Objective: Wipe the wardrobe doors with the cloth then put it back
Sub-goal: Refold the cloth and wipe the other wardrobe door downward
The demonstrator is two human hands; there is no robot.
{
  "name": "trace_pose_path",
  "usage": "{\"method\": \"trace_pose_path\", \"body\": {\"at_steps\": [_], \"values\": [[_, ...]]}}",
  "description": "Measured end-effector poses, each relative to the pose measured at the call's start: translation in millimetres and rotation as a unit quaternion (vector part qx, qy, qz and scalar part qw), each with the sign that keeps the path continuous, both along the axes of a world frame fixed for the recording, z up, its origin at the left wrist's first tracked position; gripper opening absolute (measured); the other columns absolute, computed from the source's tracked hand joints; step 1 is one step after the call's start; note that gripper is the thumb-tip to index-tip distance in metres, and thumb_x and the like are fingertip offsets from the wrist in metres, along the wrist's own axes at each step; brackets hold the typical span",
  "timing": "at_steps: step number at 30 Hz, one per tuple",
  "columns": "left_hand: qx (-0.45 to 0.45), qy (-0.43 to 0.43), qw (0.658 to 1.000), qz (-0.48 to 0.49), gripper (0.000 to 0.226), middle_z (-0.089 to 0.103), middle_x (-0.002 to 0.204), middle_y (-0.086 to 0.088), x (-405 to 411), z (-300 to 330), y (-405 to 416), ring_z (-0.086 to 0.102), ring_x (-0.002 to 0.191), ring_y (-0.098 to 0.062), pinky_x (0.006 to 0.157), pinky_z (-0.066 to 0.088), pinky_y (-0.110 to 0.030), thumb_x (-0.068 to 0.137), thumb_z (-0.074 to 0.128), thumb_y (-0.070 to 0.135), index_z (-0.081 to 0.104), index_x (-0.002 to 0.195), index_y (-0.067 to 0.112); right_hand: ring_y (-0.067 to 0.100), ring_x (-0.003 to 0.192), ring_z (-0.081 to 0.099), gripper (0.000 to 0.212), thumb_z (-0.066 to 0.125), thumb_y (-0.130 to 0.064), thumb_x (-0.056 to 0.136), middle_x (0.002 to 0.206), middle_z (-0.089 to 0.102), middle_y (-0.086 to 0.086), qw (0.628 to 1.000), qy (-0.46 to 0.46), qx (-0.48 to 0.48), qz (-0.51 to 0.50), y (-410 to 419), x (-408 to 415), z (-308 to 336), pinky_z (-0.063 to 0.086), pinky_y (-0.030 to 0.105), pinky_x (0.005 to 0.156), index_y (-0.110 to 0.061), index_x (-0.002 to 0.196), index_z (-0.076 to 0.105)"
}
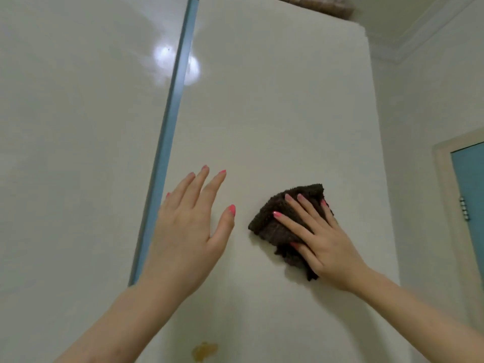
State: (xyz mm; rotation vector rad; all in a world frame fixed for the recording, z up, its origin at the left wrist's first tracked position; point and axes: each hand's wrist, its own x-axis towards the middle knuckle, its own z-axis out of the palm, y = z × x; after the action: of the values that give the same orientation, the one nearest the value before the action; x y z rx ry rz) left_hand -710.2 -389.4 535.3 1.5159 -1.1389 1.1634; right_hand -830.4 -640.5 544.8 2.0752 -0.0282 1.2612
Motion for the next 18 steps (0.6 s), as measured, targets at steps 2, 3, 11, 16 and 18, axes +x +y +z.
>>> {"method": "trace_pose_path", "body": {"at_steps": [2,3,11,16,18], "values": [[0.005,-0.007,1.000,0.001,0.067,0.021,0.154,0.009,-8,-1,-14,0.013,0.143,-0.011,0.116,0.013,-0.037,0.081,0.017,0.058,0.024,0.144,0.036,0.017,0.148,0.004,0.056,0.025,-0.043,0.097,0.160,0.013,-0.001,0.997,-0.061,0.054,-0.013,-22,-14,40,0.009,0.050,0.118,-0.036,0.151,0.012],[0.005,-0.012,1.000,0.006,0.065,0.022,0.154,0.008,-12,-2,-20,0.014,0.143,-0.011,0.116,0.014,-0.038,0.082,0.018,0.057,0.025,0.144,0.036,0.019,0.147,0.004,0.057,0.026,-0.043,0.096,0.160,0.012,0.001,0.991,-0.099,0.094,-0.012,-34,-24,62,0.011,0.055,0.116,-0.036,0.149,0.009],[-0.009,0.013,0.999,0.032,0.065,0.020,0.154,0.010,-25,-14,-36,0.012,0.143,-0.010,0.114,0.010,-0.032,0.082,0.019,0.058,0.024,0.143,0.037,0.018,0.148,0.001,0.057,0.025,-0.045,0.093,0.161,0.009,0.000,0.967,-0.181,0.176,0.026,-57,-41,73,-0.002,0.048,0.117,-0.037,0.149,0.020],[-0.016,0.017,0.999,0.025,0.064,0.022,0.153,0.011,-41,-28,-48,0.014,0.142,-0.008,0.110,0.006,-0.022,0.082,0.020,0.058,0.026,0.142,0.037,0.023,0.147,0.012,0.059,0.034,-0.034,0.090,0.158,0.021,0.005,0.982,-0.158,0.096,0.044,-67,-49,-22,0.007,0.047,0.116,-0.035,0.148,0.024],[-0.007,0.019,1.000,0.019,0.064,0.022,0.153,0.011,-48,-33,-53,0.015,0.141,-0.008,0.109,0.006,-0.020,0.082,0.020,0.058,0.026,0.142,0.038,0.027,0.147,0.013,0.061,0.035,-0.031,0.090,0.158,0.020,0.009,0.989,-0.131,0.061,0.017,-75,-58,-51,0.010,0.053,0.116,-0.032,0.150,0.021]]}}
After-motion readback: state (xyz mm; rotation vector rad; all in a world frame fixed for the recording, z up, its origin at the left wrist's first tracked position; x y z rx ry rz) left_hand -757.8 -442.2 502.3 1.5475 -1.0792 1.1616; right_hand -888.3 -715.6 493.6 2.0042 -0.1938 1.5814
